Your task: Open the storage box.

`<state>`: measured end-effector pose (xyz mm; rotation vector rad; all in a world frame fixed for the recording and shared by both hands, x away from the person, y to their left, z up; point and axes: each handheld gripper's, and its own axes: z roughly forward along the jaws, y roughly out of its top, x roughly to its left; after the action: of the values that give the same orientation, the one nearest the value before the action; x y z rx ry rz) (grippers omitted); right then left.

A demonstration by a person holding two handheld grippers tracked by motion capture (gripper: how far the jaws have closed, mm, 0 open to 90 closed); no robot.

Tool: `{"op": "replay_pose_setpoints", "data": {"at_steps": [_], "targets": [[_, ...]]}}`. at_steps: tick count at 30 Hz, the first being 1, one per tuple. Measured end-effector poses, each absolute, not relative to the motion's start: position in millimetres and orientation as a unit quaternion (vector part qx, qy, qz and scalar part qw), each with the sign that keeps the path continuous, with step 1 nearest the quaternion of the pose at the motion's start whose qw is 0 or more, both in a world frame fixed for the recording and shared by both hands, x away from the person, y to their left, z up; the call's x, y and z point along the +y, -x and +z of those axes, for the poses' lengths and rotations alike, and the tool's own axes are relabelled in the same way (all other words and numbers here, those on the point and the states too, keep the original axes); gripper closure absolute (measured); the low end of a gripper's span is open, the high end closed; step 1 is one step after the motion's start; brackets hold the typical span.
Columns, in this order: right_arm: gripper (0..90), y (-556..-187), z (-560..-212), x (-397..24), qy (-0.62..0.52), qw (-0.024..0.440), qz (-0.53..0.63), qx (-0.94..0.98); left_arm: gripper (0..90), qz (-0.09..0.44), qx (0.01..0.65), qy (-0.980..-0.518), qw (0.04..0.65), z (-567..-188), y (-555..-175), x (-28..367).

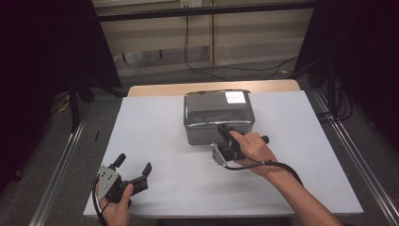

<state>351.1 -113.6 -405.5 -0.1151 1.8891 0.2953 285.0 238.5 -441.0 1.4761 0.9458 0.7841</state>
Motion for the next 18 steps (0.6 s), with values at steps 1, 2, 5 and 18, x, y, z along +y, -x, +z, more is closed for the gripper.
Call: {"op": "replay_pose_setpoints", "data": {"at_steps": [1,2,5,18], "targets": [[81.1,-351.0,-404.7,-113.5,0.049,0.577,0.127,0.805,2.3,0.335,0.403,-0.63,0.573,-441.0,-285.0,238.3],[81.1,-351.0,-404.7,-113.5,0.049,0.577,0.127,0.805,2.3,0.335,0.403,-0.63,0.573,-441.0,-285.0,238.3],[81.2,-351.2,-404.1,-113.6,0.049,0.579,0.128,0.804,2.4,0.335,0.401,-0.633,0.572,-440.9,-285.2,238.2],[82.5,-351.3,-397.6,-114.6,0.051,0.59,0.128,0.795,2.2,0.334,0.398,-0.639,0.568,-440.3,-287.5,236.4]]}}
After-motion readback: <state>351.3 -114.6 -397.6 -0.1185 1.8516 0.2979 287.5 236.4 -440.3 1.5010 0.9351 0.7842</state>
